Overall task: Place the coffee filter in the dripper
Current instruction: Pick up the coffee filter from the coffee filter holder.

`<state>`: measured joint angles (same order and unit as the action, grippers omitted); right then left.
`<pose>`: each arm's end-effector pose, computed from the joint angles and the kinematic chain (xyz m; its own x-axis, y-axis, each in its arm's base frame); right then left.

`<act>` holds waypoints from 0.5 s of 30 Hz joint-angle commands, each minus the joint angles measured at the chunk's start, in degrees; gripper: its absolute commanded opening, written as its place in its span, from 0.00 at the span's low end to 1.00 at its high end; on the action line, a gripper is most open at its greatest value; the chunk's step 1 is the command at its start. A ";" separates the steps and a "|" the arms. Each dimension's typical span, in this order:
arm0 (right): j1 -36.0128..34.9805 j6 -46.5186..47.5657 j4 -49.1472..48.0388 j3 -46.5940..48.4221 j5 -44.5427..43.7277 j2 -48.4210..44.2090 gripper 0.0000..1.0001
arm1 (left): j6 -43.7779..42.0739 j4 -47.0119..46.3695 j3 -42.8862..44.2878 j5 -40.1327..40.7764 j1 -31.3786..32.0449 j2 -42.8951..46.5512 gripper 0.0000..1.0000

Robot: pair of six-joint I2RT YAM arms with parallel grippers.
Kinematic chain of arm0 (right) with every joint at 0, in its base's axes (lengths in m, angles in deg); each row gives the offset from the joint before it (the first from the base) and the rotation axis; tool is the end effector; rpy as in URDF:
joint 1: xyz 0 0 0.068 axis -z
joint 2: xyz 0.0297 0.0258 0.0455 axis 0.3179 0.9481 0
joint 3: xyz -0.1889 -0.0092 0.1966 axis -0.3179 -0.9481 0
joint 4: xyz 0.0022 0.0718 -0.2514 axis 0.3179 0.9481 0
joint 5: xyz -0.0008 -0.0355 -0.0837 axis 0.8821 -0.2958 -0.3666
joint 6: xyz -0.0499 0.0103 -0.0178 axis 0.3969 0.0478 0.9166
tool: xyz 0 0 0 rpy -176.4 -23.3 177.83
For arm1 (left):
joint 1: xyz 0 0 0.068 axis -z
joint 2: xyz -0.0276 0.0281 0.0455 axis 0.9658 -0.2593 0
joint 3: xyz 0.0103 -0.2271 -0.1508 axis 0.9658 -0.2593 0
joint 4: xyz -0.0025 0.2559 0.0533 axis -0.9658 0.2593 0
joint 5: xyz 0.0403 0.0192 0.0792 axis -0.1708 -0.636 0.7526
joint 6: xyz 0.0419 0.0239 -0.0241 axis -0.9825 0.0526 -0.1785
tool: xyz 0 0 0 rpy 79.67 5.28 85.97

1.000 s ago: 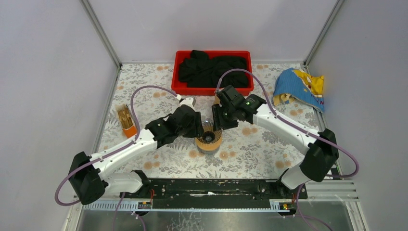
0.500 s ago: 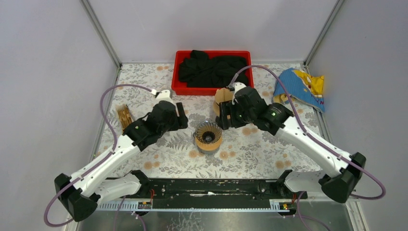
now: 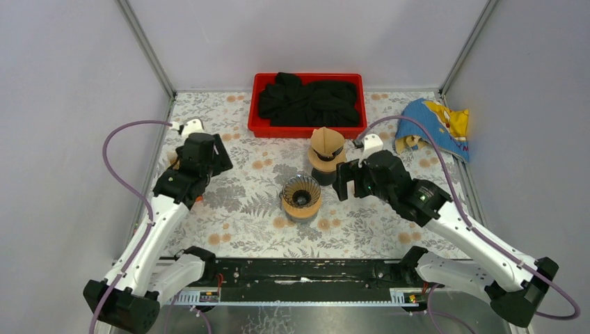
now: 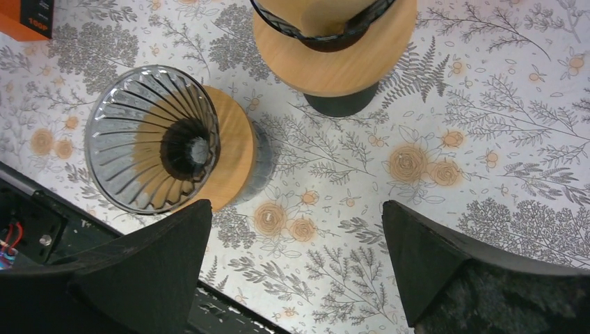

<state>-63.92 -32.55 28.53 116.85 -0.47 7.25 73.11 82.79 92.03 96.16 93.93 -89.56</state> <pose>0.1505 0.1434 0.3403 -0.5157 -0.1057 -0.8502 -0.4588 0.8722 0.1699 0.1883 -0.0507 0.3254 -0.5375 -0.2848 -0.7937 -0.2611 0.9512 -0.1645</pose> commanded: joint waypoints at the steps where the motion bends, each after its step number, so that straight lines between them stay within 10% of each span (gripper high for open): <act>1: -0.27 2.28 -8.41 -4.78 -3.37 -4.75 0.99 | -4.93 -0.17 2.74 3.04 -5.52 -0.48 0.77; 15: -0.37 1.44 -15.66 -12.95 -1.94 -14.39 0.99 | -9.30 -6.28 4.91 -4.33 -24.23 -7.94 0.69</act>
<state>-63.92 -31.08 17.21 104.19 -2.00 -5.62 66.02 80.91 94.39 94.57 72.86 -95.57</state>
